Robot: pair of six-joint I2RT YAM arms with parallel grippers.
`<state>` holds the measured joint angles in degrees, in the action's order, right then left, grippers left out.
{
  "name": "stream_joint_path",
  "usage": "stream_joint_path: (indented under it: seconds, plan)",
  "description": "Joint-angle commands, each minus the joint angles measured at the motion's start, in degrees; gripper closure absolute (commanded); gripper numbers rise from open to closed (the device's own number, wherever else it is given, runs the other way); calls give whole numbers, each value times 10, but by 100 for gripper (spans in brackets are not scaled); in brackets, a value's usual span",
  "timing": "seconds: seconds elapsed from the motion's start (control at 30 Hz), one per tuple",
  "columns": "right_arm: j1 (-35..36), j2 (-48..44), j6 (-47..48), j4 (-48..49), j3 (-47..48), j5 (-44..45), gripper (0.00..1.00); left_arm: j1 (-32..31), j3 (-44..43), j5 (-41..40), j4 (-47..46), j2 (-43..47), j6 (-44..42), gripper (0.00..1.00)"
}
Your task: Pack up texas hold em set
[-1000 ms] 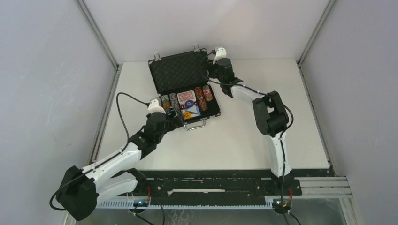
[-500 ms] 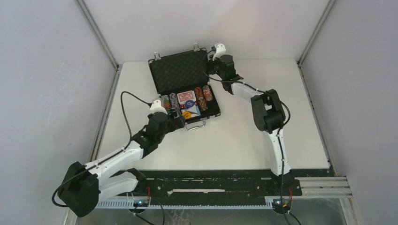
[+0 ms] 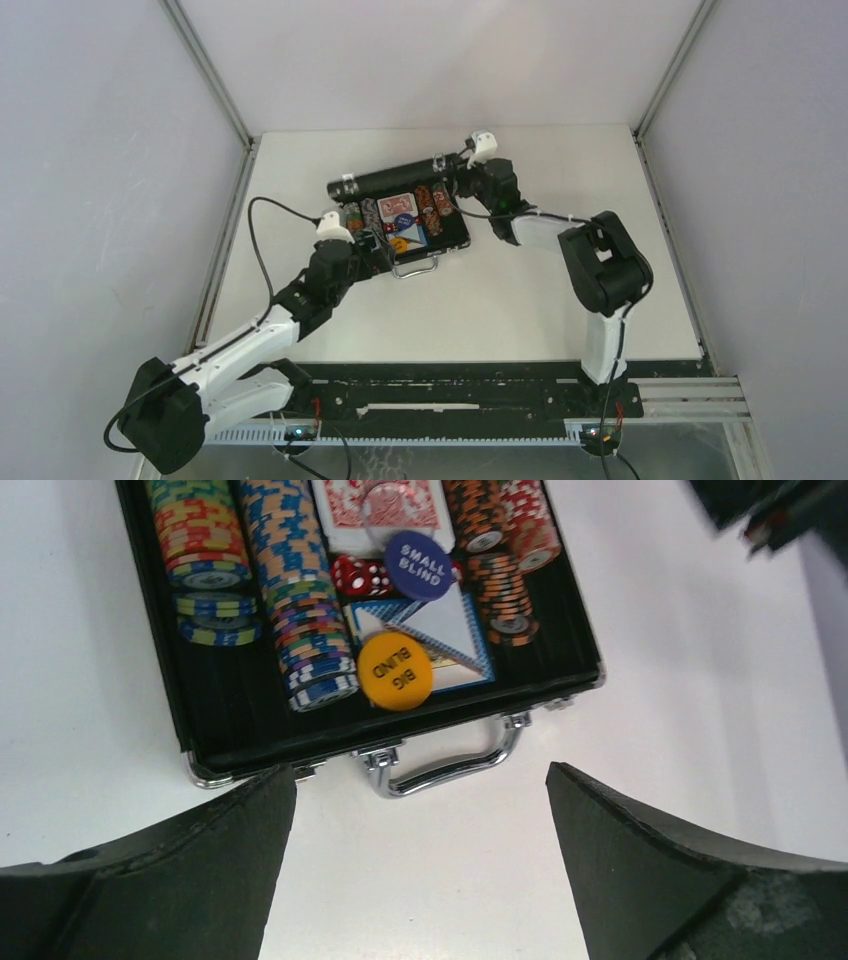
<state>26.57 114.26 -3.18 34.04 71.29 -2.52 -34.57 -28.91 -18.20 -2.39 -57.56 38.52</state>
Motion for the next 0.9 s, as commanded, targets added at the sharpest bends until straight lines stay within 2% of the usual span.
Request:
stream_joint_path:
  seconds: [0.0, 0.1, 0.17, 0.23, 0.33, 0.4, 0.5, 0.53, 0.63, 0.7, 0.73, 0.8, 0.83, 0.87]
  plan:
    - [42, -114, -30, 15, -120, 20, 30, 2, 7, 36, -28, 41, -4, 0]
    - [104, -197, -95, -52, -245, 14, 26, 1, 13, 73, -36, 70, -3, 0]
    - [183, -259, -160, -61, -347, 34, 26, -7, 20, 92, -42, 100, 17, 0]
    - [295, -298, -204, -38, -427, 127, 25, -17, 31, 94, -44, 144, 26, 0]
    - [430, -316, -225, -97, -432, 245, 25, -22, 39, 93, -44, 186, 42, 0]
    - [460, -318, -219, -130, -401, 327, 28, -22, 41, 83, -40, 196, 37, 0]
    - [441, -321, -223, -184, -341, 398, 41, -22, 35, 52, -23, 186, 18, 0]
    - [421, -325, -216, -191, -325, 390, 45, -22, 30, 44, -16, 179, 16, 0]
    - [346, -336, -198, -164, -301, 287, 55, -21, 7, 36, -7, 155, 15, 0]
    - [284, -345, -198, -126, -299, 196, 66, -21, -10, 35, -6, 138, 11, 0]
    - [254, -347, -205, -109, -298, 160, 73, -21, -20, 33, -6, 130, 7, 0]
    - [187, -339, -229, -91, -289, 86, 95, -19, -36, 27, -2, 111, 4, 0]
    - [158, -331, -237, -86, -283, 62, 100, -17, -45, 26, 8, 99, 3, 0]
    - [122, -320, -245, -85, -275, 35, 100, -17, -52, 22, 16, 91, 3, 0]
